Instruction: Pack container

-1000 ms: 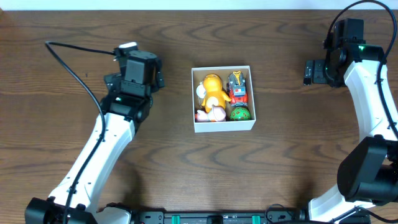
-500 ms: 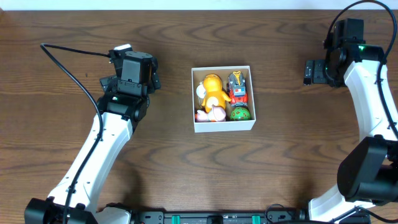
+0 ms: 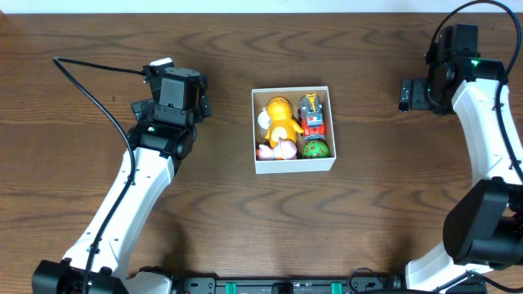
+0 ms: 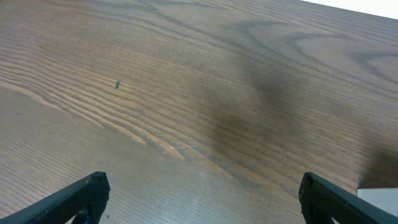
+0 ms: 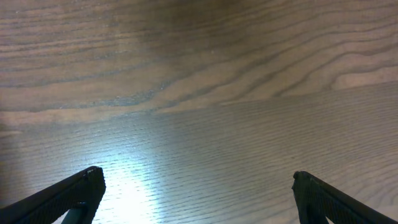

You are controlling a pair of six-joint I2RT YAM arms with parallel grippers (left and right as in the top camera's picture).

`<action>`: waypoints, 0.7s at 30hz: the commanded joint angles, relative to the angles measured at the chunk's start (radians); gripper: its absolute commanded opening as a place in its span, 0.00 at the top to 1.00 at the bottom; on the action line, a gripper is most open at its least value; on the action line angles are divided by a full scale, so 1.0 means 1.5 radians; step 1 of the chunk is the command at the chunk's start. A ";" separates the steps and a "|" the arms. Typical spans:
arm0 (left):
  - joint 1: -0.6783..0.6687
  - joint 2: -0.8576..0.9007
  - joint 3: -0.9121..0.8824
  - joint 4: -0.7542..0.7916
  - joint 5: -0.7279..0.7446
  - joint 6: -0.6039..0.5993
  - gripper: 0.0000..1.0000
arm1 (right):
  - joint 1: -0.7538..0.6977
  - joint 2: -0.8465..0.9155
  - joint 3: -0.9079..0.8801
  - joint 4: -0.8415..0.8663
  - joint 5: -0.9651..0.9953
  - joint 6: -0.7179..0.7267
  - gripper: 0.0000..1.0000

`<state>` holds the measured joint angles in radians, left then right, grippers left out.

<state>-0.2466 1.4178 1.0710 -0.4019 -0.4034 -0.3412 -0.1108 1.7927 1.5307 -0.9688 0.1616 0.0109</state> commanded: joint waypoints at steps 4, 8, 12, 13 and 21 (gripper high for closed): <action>0.002 0.000 -0.004 -0.004 -0.013 -0.008 0.02 | -0.004 -0.009 -0.001 0.000 0.005 -0.005 0.01; 0.002 0.000 -0.004 -0.004 -0.013 -0.008 0.02 | -0.004 -0.013 -0.002 0.000 0.005 -0.006 0.01; 0.002 0.000 -0.004 -0.004 -0.013 -0.008 0.02 | 0.009 -0.053 -0.002 0.000 0.005 -0.005 0.01; 0.002 0.000 -0.004 -0.004 -0.013 -0.008 0.02 | 0.015 -0.070 -0.002 0.000 0.005 -0.006 0.01; 0.002 0.000 -0.004 -0.004 -0.013 -0.008 0.02 | 0.096 -0.253 -0.002 -0.001 0.005 -0.005 0.01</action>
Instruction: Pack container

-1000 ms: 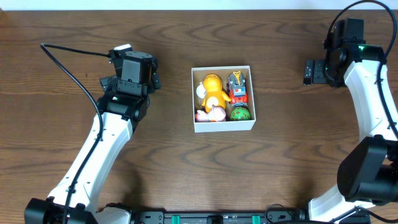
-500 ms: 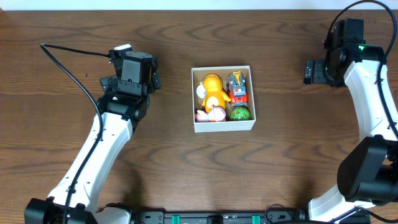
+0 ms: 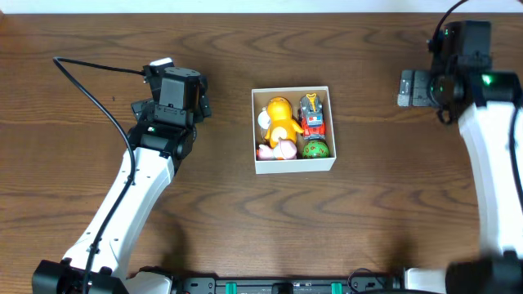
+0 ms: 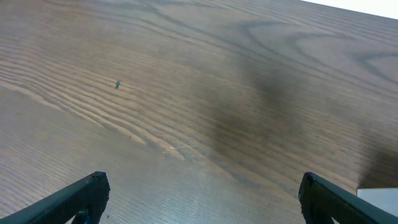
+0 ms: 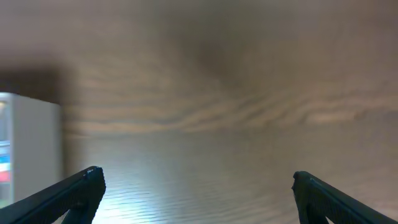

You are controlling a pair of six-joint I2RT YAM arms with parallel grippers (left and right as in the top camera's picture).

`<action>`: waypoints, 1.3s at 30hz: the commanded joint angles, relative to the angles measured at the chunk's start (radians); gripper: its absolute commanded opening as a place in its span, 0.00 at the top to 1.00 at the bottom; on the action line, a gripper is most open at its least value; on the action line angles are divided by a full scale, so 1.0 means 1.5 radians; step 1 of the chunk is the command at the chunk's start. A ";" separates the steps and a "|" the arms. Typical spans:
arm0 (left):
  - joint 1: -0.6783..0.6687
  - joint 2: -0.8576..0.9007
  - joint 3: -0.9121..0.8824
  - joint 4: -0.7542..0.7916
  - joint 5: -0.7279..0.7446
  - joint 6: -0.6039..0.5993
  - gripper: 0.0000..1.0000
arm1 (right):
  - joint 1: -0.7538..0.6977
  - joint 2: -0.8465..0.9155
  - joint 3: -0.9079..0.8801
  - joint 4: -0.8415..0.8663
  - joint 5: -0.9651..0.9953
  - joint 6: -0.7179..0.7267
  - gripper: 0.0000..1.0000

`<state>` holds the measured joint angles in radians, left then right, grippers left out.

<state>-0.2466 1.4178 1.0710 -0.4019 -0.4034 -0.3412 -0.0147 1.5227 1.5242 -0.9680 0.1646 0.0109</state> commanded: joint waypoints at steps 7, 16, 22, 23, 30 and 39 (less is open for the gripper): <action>0.002 0.000 -0.004 -0.004 -0.013 -0.008 0.02 | 0.105 -0.225 0.003 -0.001 0.002 -0.005 0.01; 0.002 0.000 -0.004 -0.004 -0.013 -0.008 0.02 | 0.116 -0.439 0.003 -0.006 0.003 -0.006 0.01; 0.002 0.000 -0.004 -0.004 -0.013 -0.008 0.02 | 0.116 -0.575 0.003 -0.048 -0.037 -0.005 0.01; 0.002 0.000 -0.004 -0.004 -0.013 -0.008 0.02 | 0.116 -0.595 0.003 -0.059 -0.050 -0.005 0.01; 0.002 0.000 -0.004 -0.004 -0.013 -0.008 0.02 | 0.093 -0.732 0.003 -0.102 -0.116 -0.005 0.01; 0.002 0.000 -0.004 -0.004 -0.013 -0.008 0.02 | 0.063 -0.835 -0.070 -0.128 -0.148 -0.003 0.01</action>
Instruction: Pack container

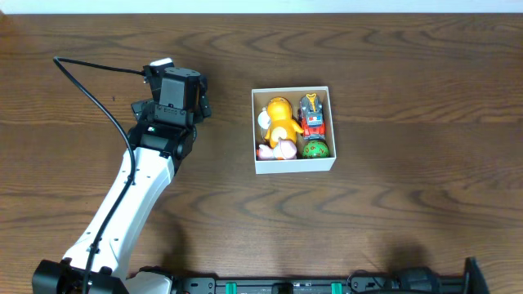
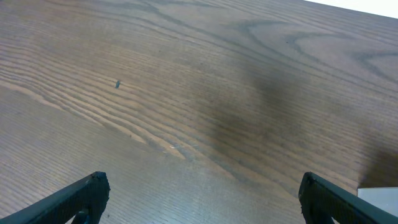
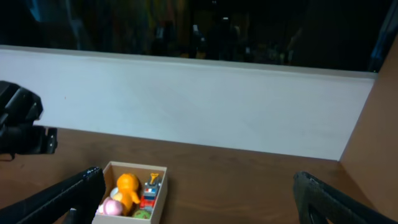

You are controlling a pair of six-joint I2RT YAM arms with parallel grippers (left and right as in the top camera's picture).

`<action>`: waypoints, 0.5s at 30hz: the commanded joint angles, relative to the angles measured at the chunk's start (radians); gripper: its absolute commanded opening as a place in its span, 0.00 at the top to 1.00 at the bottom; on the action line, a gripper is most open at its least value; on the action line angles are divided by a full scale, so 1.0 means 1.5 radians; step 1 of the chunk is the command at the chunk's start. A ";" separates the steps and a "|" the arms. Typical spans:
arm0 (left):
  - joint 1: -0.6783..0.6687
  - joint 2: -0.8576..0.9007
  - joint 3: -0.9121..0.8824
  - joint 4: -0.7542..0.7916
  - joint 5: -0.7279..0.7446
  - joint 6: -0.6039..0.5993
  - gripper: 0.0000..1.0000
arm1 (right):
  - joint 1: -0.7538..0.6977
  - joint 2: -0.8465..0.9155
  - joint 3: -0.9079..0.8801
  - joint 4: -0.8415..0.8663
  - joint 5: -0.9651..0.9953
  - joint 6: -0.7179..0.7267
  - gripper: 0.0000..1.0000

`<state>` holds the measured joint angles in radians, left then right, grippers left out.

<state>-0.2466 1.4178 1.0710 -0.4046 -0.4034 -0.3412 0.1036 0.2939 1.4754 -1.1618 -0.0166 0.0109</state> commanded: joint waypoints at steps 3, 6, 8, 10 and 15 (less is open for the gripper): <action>0.002 0.000 -0.004 -0.002 -0.013 -0.008 0.02 | -0.032 -0.050 -0.111 0.020 -0.040 -0.003 0.01; 0.002 0.000 -0.004 -0.002 -0.013 -0.008 0.02 | -0.041 -0.080 -0.206 0.079 -0.051 -0.003 0.01; 0.002 0.000 -0.004 -0.002 -0.013 -0.008 0.02 | -0.045 -0.100 -0.278 0.138 -0.053 -0.003 0.01; 0.002 0.000 -0.004 -0.002 -0.013 -0.008 0.02 | -0.049 -0.120 -0.351 0.208 -0.060 -0.003 0.01; 0.002 0.000 -0.004 -0.002 -0.013 -0.008 0.02 | -0.052 -0.165 -0.532 0.391 -0.091 -0.003 0.01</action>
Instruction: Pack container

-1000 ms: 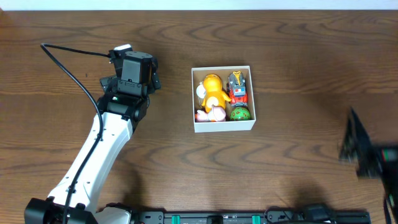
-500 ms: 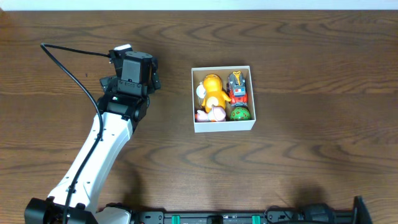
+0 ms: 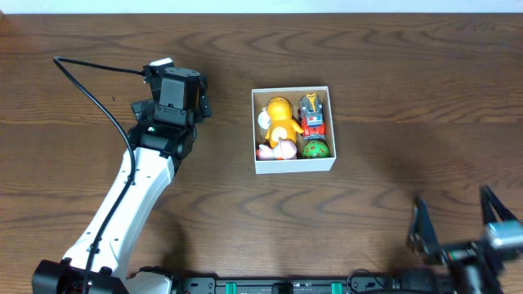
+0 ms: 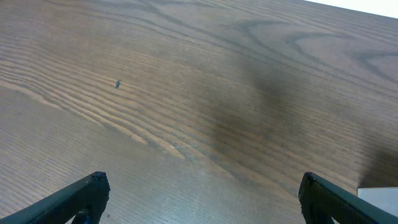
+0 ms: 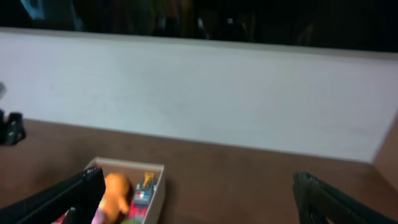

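The white box (image 3: 294,166) sits mid-table holding an orange figure (image 3: 280,117), a red toy truck (image 3: 312,116), a green ball (image 3: 315,149) and a pink toy (image 3: 278,149). My left gripper (image 3: 172,75) rests left of the box; in its wrist view the gripper (image 4: 202,199) is open over bare wood. My right gripper (image 3: 453,214) is open at the table's front right, raised. The right wrist view is blurred: that gripper (image 5: 199,199) looks across at the box (image 5: 157,198) and orange figure (image 5: 115,190).
A black cable (image 3: 90,77) loops from the left arm over the table's left side. A white wall (image 5: 205,93) runs behind the table's far edge. The box's corner (image 4: 378,198) shows at the lower right of the left wrist view.
The right arm, almost out of the overhead view before, now shows its open gripper at the front right edge. Its wrist view has gone blurred. The left arm has not moved.
My right gripper stood open over bare wood at the table's far right. Then it was still there with its wrist view blurred and the box's edge in it. Later it was gone from the overhead view, and now it hangs at the front right. The box's contents stayed unchanged.
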You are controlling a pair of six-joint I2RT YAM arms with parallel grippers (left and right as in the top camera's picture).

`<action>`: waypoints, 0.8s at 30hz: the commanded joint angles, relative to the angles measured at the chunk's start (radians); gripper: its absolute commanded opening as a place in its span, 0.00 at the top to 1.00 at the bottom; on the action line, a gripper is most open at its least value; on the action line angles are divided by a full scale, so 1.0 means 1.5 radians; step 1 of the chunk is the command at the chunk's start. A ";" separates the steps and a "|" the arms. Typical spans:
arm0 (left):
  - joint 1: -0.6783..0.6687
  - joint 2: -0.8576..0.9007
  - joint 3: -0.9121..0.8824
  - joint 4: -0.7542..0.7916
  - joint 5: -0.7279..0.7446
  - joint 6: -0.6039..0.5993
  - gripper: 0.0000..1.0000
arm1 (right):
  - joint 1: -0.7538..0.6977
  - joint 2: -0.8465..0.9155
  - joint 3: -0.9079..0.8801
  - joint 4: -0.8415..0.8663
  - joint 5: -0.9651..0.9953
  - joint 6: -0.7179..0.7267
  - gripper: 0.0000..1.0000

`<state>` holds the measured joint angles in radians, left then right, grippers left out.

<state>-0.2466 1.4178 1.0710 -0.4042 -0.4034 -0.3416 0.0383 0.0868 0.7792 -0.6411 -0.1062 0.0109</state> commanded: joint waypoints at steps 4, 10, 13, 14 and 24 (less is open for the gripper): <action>0.002 0.000 -0.004 -0.002 -0.013 -0.008 0.02 | -0.022 -0.053 -0.178 0.157 -0.069 -0.003 0.01; 0.002 0.000 -0.004 -0.002 -0.013 -0.008 0.02 | -0.031 -0.054 -0.286 0.261 -0.089 -0.003 0.01; 0.002 0.000 -0.004 -0.002 -0.013 -0.008 0.02 | -0.031 -0.054 -0.332 0.292 -0.086 -0.006 0.01; 0.002 0.000 -0.004 -0.002 -0.013 -0.008 0.02 | -0.031 -0.054 -0.349 0.304 -0.086 -0.006 0.01; 0.002 0.000 -0.004 -0.002 -0.013 -0.008 0.02 | -0.031 -0.054 -0.502 0.496 -0.065 0.055 0.01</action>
<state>-0.2466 1.4178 1.0710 -0.4046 -0.4034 -0.3416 0.0021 0.0135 0.0658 0.0681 -0.2276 0.0341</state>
